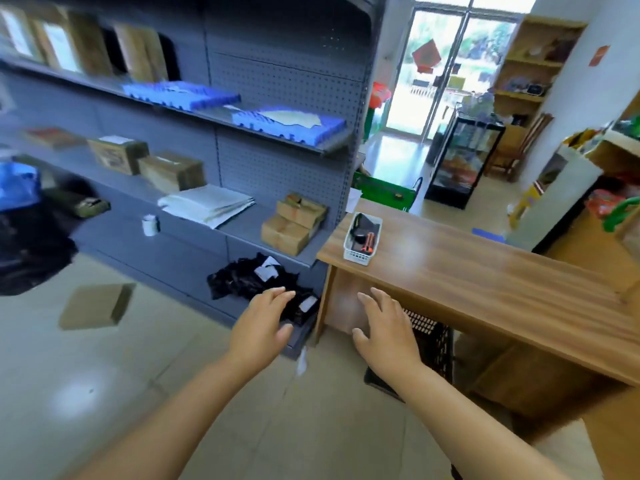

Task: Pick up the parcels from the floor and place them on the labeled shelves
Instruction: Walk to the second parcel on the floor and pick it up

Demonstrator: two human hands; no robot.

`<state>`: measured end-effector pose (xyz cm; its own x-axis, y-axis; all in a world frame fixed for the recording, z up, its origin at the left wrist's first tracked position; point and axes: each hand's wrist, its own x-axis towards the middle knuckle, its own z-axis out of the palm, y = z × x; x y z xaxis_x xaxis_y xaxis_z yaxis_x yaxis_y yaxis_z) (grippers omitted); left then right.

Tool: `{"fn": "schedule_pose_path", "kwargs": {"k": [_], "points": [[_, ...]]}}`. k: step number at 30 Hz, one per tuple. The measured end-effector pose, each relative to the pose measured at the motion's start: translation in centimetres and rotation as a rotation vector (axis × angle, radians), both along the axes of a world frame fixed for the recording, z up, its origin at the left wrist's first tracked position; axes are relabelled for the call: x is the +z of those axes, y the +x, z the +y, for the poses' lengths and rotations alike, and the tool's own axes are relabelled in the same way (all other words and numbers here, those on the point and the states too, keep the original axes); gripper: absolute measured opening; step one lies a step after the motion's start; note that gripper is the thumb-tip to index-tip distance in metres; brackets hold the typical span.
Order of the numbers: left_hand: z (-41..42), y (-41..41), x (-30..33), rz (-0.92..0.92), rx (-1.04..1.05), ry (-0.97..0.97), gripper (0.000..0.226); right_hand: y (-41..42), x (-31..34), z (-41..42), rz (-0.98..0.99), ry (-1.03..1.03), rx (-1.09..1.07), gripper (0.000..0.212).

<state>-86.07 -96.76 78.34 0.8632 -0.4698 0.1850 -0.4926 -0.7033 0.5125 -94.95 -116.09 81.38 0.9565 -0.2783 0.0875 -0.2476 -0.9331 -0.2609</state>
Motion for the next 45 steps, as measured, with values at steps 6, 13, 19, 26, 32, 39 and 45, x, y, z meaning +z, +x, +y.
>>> {"fn": "schedule_pose_path", "kwargs": {"k": [6, 13, 19, 26, 32, 39, 45], "points": [[5.3, 3.8, -0.2, 0.027, 0.174, -0.006, 0.056, 8.3, -0.3, 3.6, 0.028, -0.023, 0.199, 0.062], [8.0, 9.1, 1.1, 0.012, 0.358, 0.001, 0.054, 17.8, 0.2, 5.2, 0.004, 0.001, 0.390, 0.058], [10.6, 12.8, 0.5, 0.024, 0.522, 0.012, 0.051, 25.3, -0.1, 7.0, 0.026, 0.017, 0.531, 0.059], [16.9, 15.7, -0.3, 0.055, 0.705, 0.005, 0.051, 32.1, -1.1, 13.4, 0.065, 0.001, 0.704, 0.060], [24.2, 20.0, -0.9, 0.056, 0.792, 0.000, 0.049, 38.1, -2.1, 21.2, 0.096, 0.015, 0.778, 0.061], [35.6, 26.8, -1.1, 0.067, 0.848, -0.027, 0.050, 46.1, -2.1, 32.7, 0.107, 0.043, 0.816, 0.059], [44.8, 33.2, -1.4, 0.058, 0.883, 0.004, 0.049, 52.8, -2.8, 41.1, 0.129, 0.066, 0.822, 0.058]]}}
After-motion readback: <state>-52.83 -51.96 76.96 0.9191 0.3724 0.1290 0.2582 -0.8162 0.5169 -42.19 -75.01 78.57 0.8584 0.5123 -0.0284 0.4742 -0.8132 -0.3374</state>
